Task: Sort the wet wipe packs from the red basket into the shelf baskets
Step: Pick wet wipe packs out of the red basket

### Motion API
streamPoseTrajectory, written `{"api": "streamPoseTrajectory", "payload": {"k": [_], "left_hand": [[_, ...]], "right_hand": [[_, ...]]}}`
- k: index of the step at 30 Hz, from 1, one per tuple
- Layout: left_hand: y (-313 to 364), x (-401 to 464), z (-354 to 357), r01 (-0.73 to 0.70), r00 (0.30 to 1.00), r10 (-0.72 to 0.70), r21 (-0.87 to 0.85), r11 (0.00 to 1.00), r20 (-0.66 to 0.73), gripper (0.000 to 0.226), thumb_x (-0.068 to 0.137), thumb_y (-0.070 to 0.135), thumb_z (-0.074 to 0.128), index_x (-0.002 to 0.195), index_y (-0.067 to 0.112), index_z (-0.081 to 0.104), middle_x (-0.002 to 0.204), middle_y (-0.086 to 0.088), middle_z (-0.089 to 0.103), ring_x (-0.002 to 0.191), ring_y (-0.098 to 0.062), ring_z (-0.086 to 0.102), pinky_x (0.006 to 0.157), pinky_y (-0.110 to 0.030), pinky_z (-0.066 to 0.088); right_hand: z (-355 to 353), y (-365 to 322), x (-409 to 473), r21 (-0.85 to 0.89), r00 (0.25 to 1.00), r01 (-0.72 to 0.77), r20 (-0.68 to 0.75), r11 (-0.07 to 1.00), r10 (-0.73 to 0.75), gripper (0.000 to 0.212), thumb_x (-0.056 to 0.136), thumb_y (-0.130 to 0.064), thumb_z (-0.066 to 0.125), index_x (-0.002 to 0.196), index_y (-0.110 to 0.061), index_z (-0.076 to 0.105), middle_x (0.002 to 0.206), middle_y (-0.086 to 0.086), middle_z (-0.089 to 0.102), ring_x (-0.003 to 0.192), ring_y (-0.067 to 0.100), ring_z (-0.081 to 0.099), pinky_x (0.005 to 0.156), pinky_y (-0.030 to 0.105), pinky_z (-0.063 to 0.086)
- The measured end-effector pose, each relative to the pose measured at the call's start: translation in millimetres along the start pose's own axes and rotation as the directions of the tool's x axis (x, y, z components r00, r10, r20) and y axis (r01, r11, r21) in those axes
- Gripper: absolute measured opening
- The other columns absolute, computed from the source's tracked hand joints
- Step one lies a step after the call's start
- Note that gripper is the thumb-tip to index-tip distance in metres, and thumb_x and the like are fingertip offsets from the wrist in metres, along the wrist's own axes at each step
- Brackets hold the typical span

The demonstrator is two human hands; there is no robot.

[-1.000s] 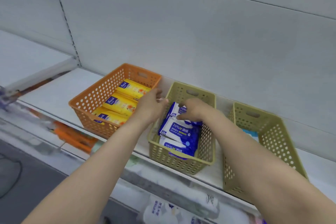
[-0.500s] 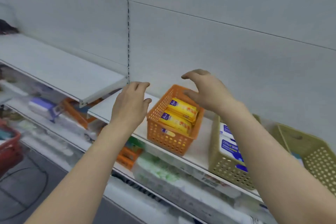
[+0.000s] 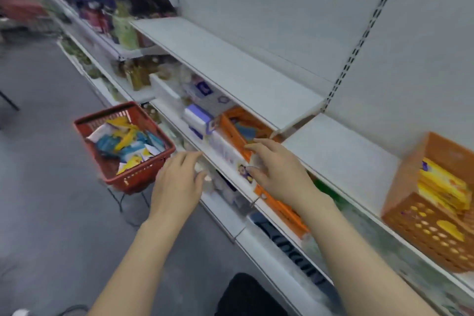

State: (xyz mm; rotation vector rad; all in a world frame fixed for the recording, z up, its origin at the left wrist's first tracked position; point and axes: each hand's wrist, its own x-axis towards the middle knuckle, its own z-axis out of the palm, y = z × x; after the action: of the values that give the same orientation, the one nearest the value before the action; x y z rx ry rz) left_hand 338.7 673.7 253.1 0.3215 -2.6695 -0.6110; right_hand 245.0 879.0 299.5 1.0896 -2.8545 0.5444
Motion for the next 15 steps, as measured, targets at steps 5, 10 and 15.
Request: {"api": "streamPoseTrajectory", "payload": {"k": [5, 10, 15], "left_hand": [[-89, 26, 8, 0.176, 0.984, -0.177, 0.066, 0.982, 0.005, 0.038, 0.082, 0.021, 0.072, 0.118, 0.012, 0.063, 0.111, -0.008, 0.064, 0.104, -0.031, 0.058, 0.087, -0.043, 0.048], [-188, 84, 20, 0.33, 0.943, -0.333, 0.118, 0.937, 0.005, 0.037, 0.081, 0.019, 0.073, 0.116, 0.011, 0.065, 0.111, -0.009, 0.064, 0.101, -0.035, 0.059, 0.086, -0.044, 0.049], [-287, 155, 38, 0.515, 0.849, -0.523, 0.095, 0.852, 0.08, 0.039, 0.086, 0.023, 0.068, 0.124, 0.017, 0.061, 0.119, -0.005, 0.06, 0.111, -0.029, 0.055, 0.094, -0.041, 0.045]], "right_hand": [[71, -29, 95, 0.04, 0.983, 0.087, 0.16, 0.995, -0.092, 0.045, 0.094, -0.032, 0.062, 0.137, -0.021, 0.054, 0.145, 0.001, 0.047, 0.134, 0.022, 0.042, 0.103, 0.035, 0.04], [146, -45, 217, 0.116, 0.952, 0.113, 0.271, 0.987, -0.141, 0.044, 0.093, -0.031, 0.063, 0.134, -0.017, 0.057, 0.14, 0.004, 0.052, 0.133, 0.023, 0.045, 0.105, 0.036, 0.04], [221, -61, 349, 0.167, 0.893, 0.057, 0.432, 0.984, -0.125, 0.041, 0.091, -0.031, 0.063, 0.129, -0.015, 0.059, 0.132, 0.006, 0.056, 0.123, 0.025, 0.053, 0.099, 0.038, 0.045]]}}
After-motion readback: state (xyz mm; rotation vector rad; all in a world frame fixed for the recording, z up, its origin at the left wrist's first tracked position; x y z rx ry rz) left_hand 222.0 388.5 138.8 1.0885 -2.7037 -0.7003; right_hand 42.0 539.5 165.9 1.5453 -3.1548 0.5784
